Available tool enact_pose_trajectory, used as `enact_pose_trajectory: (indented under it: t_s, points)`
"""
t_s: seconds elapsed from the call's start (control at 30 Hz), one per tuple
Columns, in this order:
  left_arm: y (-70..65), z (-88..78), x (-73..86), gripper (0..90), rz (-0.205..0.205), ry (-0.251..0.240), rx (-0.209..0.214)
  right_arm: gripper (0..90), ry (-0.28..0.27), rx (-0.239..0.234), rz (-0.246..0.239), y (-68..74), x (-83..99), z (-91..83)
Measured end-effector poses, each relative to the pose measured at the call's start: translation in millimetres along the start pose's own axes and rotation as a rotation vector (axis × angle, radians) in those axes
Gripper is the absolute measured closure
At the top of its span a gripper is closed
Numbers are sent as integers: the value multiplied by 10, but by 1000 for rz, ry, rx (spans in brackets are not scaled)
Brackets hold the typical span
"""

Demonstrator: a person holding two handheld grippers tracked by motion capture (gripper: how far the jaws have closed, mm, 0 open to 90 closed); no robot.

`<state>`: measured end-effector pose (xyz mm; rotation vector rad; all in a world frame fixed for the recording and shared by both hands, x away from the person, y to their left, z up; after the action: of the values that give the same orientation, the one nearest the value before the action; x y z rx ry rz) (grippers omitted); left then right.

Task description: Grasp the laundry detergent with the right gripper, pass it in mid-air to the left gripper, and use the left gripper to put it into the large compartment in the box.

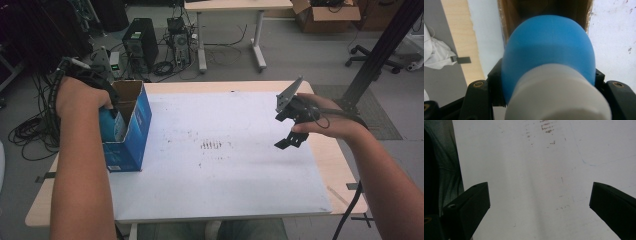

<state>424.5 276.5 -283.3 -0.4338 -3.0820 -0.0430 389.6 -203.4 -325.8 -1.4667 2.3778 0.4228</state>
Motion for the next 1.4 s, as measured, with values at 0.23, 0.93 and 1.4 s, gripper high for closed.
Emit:
enact_pose_trajectory:
  t_s: [0.23, 0.93, 1.4]
  points:
    - [-29, 160, -36, 383, 7, -4, -2, 31, -1, 2, -1, -1, 5, -7]
    - [-6, 552, -58, 382, 8, 29, 14, 31, 1, -5, 5, -10, 18, 40]
    - [-9, 655, -67, 382, 14, 33, 20, 32, 6, -5, 8, -18, 39, 54]
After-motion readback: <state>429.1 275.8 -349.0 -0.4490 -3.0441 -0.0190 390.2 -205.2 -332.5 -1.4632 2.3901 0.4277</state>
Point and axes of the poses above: each handheld gripper's, and its own axes: z roughly forward along the jaws, x roughly out of its underside, y roughly to its left, the point moved 6 cm from there along z, roughly forward along the jaws, and after that the axes turned 15 degrees about z, right-handed, at the moved point
